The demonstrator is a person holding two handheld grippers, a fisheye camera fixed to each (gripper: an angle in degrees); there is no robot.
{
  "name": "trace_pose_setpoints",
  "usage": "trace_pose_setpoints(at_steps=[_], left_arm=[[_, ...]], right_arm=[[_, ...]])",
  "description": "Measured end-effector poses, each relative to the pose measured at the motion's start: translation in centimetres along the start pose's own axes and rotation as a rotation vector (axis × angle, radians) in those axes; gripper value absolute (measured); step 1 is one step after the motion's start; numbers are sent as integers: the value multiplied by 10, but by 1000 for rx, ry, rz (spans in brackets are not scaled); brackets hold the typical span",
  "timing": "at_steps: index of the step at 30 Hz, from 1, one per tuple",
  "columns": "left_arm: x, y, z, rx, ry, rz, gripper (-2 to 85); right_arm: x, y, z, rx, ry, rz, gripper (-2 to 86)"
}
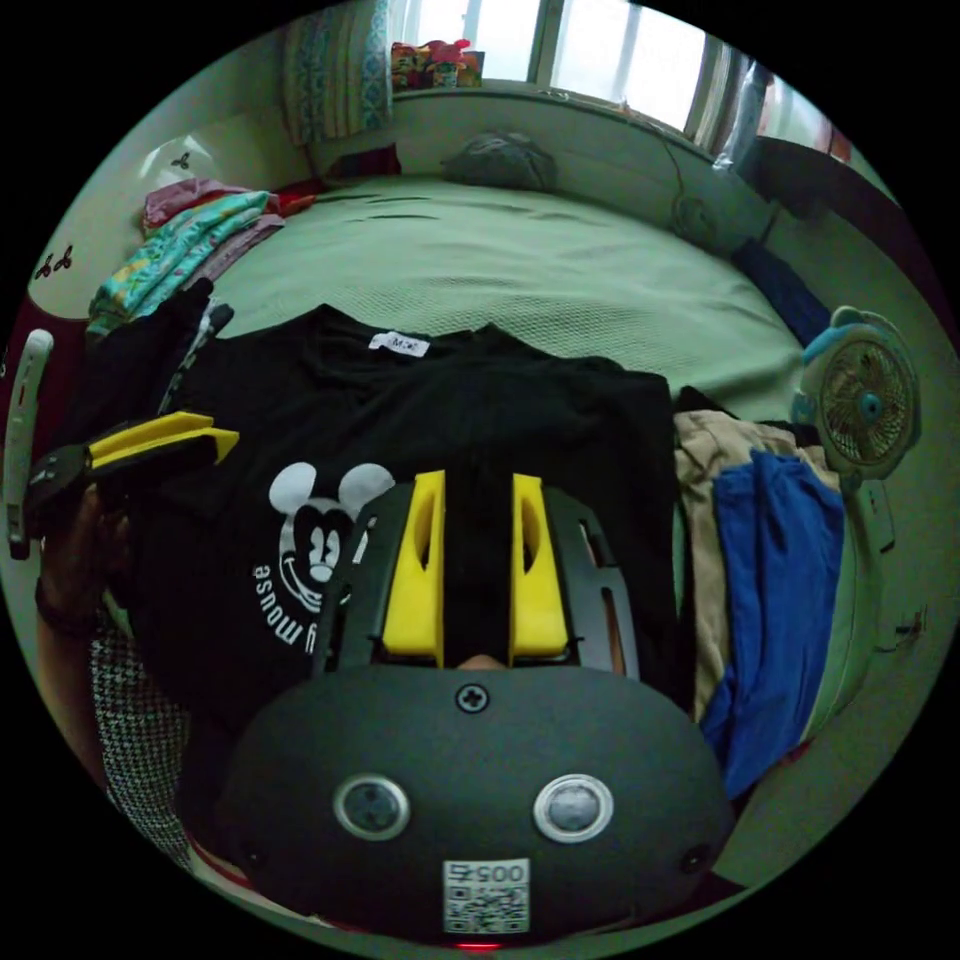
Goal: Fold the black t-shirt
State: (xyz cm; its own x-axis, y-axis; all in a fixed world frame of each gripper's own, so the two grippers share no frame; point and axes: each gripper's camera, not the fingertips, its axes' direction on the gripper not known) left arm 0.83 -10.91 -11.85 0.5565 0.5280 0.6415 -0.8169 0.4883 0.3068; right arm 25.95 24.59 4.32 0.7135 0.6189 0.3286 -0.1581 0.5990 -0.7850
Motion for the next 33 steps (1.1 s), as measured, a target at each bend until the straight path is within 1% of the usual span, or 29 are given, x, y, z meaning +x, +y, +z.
trace_pose_setpoints(at_steps=[2,4,7,8,9,11,13,15,16,18,22,23,25,26,28,33], left_arm=[[1,-7,17,-40,8,14,133],[3,-9,25,-21,-6,24,130],[2,-12,30,-24,-18,30,85],[0,-14,31,-33,19,34,54],[-4,-17,30,-41,7,12,34],[-12,-20,21,-7,-25,-1,18],[-24,-20,5,33,-40,-4,11],[-51,-13,-22,103,-119,-63,7],[-60,-10,-27,119,-140,-87,6],[-97,8,-41,137,-219,-211,3],[-145,46,-35,92,-194,-406,-2],[-152,60,-31,79,-199,-446,-4],[-154,79,-26,115,-125,-460,-5],[-149,89,-24,144,-84,-464,-6],[-134,98,-21,144,-84,-441,-6],[-54,108,-5,116,-38,-237,-6]], right_arm=[[1,-9,13,-42,15,11,61],[5,-15,21,-37,22,10,29],[15,-22,20,-20,-13,38,-6],[18,-24,19,-16,-21,42,-7],[25,-28,13,5,-26,54,-9],[39,-35,0,41,-15,80,-10],[77,-44,-23,89,-40,170,-10],[115,-46,-39,119,-53,255,-11],[141,-44,-46,127,-27,309,-11],[178,-35,-51,111,29,387,-11],[234,6,-43,37,49,543,-11],[237,12,-42,33,38,556,-10],[236,35,-42,56,-1,581,-10],[232,39,-42,64,-9,572,-9],[209,52,-47,92,-20,508,-9],[131,64,-47,64,-77,299,-9]])
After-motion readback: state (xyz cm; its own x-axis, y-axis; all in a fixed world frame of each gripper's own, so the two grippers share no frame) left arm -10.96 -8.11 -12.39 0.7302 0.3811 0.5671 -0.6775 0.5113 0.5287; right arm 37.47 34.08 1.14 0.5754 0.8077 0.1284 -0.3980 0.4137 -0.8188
